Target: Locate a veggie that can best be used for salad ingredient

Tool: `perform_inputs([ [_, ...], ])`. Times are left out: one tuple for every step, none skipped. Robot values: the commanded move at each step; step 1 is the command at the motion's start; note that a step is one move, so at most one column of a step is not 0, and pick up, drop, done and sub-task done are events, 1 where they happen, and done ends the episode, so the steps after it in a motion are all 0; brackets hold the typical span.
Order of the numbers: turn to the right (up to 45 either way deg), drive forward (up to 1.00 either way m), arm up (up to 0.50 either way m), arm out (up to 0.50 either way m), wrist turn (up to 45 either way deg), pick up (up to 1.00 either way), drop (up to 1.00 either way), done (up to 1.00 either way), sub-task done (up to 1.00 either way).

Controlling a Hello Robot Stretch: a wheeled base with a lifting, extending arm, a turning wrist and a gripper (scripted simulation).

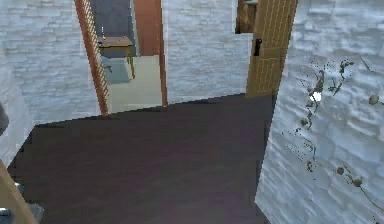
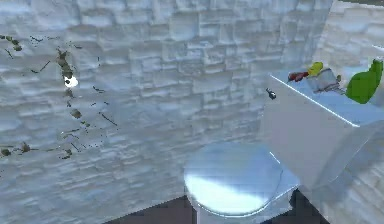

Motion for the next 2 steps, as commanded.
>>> perform_inputs([
  [0.0,1.00,0.00,0.00,0.0,0.00,0.00,0.00,0.00],
  [-30.0,0.00,0.00,0.00,0.0,0.00,0.00,0.00,0.00],
])
